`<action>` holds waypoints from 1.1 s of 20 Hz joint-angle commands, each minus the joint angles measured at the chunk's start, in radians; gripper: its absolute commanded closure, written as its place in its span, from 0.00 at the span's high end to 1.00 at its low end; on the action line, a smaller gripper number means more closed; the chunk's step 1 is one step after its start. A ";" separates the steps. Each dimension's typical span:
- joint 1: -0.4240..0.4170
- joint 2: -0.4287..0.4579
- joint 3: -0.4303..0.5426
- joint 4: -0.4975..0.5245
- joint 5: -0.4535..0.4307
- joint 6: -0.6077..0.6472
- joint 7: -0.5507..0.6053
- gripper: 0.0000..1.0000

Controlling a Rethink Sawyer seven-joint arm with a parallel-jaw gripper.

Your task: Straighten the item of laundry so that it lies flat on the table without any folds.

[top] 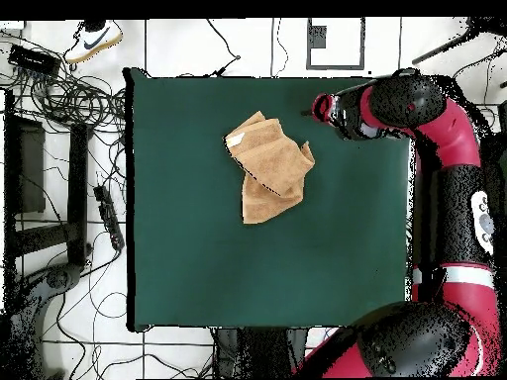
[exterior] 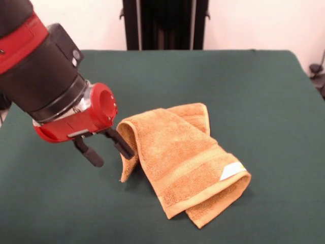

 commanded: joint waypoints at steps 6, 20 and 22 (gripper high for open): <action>0.016 0.001 0.002 0.245 -0.086 -0.127 -0.145 1.00; -0.001 -0.126 0.025 0.450 -0.023 -0.154 -0.008 1.00; -0.007 -0.132 0.022 0.466 -0.030 -0.157 -0.018 1.00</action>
